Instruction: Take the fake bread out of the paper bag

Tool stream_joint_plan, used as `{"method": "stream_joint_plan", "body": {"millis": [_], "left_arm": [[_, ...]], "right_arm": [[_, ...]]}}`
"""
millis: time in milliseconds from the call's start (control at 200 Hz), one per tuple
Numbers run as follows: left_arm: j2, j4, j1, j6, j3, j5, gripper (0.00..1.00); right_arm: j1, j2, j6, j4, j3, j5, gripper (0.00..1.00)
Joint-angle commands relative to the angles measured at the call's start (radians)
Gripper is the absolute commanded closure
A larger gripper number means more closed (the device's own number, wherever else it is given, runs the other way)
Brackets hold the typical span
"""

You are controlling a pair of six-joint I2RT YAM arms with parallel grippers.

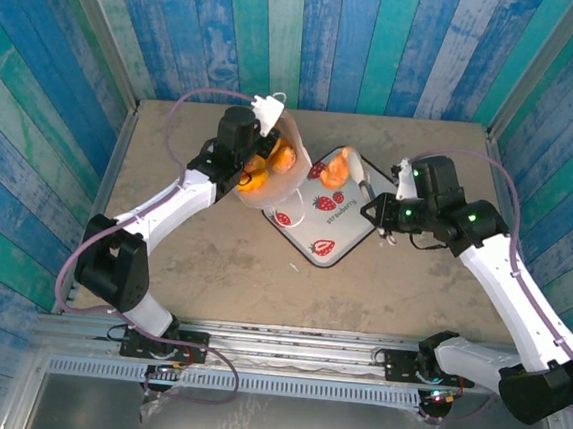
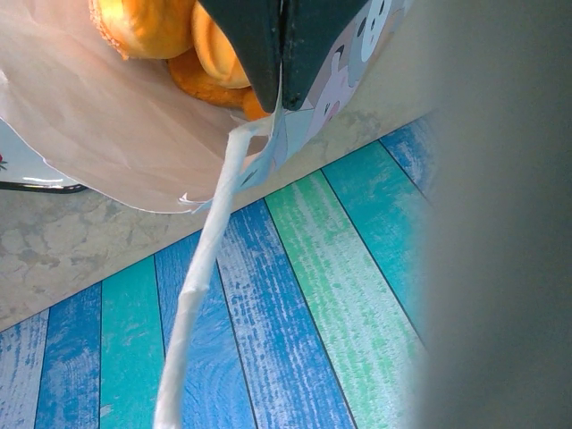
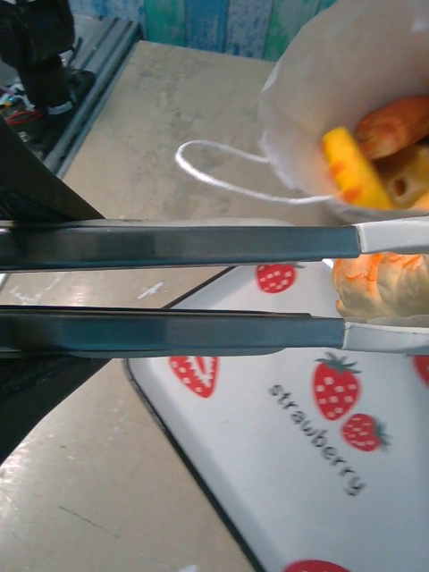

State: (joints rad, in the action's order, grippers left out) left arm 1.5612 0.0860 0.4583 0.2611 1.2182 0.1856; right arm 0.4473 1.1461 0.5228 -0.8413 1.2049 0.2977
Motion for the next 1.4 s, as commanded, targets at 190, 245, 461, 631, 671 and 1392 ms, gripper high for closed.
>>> {"method": "stream_joint_plan", "body": {"millis": [190, 245, 461, 631, 671, 1392], "left_arm": [[-0.053, 0.052, 0.003, 0.004, 0.029, 0.002, 0.98], [-0.054, 0.054, 0.003, 0.006, 0.027, 0.001, 0.98], [-0.05, 0.055, 0.003, 0.0, 0.03, -0.003, 0.98], [-0.056, 0.057, 0.003, -0.001, 0.021, -0.002, 0.98], [-0.055, 0.056, 0.003, -0.002, 0.018, -0.002, 0.98], [-0.048, 0.048, 0.003, -0.006, 0.021, -0.009, 0.99]], "right_arm": [[-0.009, 0.043, -0.008, -0.044, -0.093, 0.151, 0.82], [-0.009, 0.051, -0.008, -0.044, -0.117, 0.169, 0.82], [-0.009, 0.041, 0.003, -0.056, -0.2, 0.198, 0.82], [-0.009, 0.042, 0.008, -0.056, -0.239, 0.218, 0.82], [-0.009, 0.045, 0.007, -0.053, -0.243, 0.216, 0.82], [-0.064, 0.09, -0.019, -0.076, -0.287, 0.161, 0.56]]}}
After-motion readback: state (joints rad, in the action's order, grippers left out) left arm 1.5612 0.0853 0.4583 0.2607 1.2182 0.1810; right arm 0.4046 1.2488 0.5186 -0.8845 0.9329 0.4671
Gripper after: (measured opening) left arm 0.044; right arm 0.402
